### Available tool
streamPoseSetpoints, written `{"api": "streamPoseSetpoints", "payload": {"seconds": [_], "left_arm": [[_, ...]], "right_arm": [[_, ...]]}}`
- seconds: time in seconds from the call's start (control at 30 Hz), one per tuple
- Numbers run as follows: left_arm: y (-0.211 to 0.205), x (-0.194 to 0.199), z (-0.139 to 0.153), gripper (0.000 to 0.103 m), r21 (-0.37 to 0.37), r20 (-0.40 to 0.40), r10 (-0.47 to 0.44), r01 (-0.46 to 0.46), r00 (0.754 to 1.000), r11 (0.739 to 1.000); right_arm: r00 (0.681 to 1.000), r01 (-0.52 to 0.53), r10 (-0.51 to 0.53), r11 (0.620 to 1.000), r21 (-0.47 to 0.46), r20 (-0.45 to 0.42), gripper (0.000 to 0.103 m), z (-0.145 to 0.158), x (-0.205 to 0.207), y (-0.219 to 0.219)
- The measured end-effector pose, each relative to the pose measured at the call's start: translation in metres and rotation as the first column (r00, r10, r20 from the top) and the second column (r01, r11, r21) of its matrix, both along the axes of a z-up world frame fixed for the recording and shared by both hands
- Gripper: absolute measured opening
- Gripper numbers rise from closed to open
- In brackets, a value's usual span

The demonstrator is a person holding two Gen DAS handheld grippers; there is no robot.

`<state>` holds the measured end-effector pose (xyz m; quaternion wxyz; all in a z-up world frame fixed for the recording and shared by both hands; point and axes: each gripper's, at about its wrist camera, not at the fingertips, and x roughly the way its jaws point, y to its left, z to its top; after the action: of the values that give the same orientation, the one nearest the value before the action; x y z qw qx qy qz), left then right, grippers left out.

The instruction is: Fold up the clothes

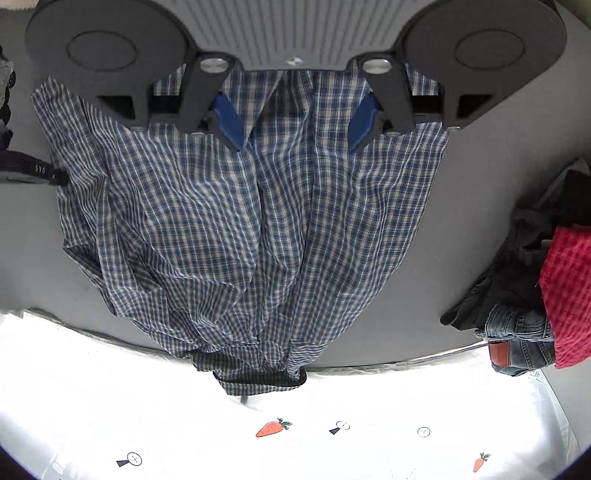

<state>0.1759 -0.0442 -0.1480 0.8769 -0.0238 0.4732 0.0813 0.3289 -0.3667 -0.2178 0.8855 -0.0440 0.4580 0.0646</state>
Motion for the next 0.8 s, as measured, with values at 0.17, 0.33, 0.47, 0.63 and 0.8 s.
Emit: {"api": "streamPoseSetpoints", "payload": {"seconds": [0.17,0.33,0.47,0.63,0.8], "left_arm": [[-0.006,-0.014,-0.004,0.064,-0.001,-0.018,0.064,-0.064,0.998,0.998],[-0.009,-0.017,-0.009,0.064,-0.023,-0.045,0.073,-0.075,0.996,0.997],[-0.017,-0.016,-0.020,0.064,-0.009,-0.086,0.060,-0.061,0.994,0.998],[-0.019,-0.018,-0.035,0.064,-0.008,-0.128,0.072,-0.073,0.989,0.997],[-0.018,-0.021,-0.050,0.065,0.009,-0.163,0.081,-0.081,0.983,0.997]], "right_arm": [[0.960,-0.036,0.146,0.909,-0.415,0.237,0.003,0.045,-0.023,-0.016],[0.933,0.111,0.178,0.685,-0.720,0.313,0.005,0.085,0.000,-0.094],[0.952,0.252,-0.006,0.586,-0.770,0.306,0.036,0.078,0.019,-0.127],[0.977,0.172,-0.109,0.907,-0.383,0.181,0.038,0.060,-0.043,-0.095],[0.989,-0.124,0.133,0.984,-0.131,0.063,0.045,0.025,-0.106,-0.015]]}}
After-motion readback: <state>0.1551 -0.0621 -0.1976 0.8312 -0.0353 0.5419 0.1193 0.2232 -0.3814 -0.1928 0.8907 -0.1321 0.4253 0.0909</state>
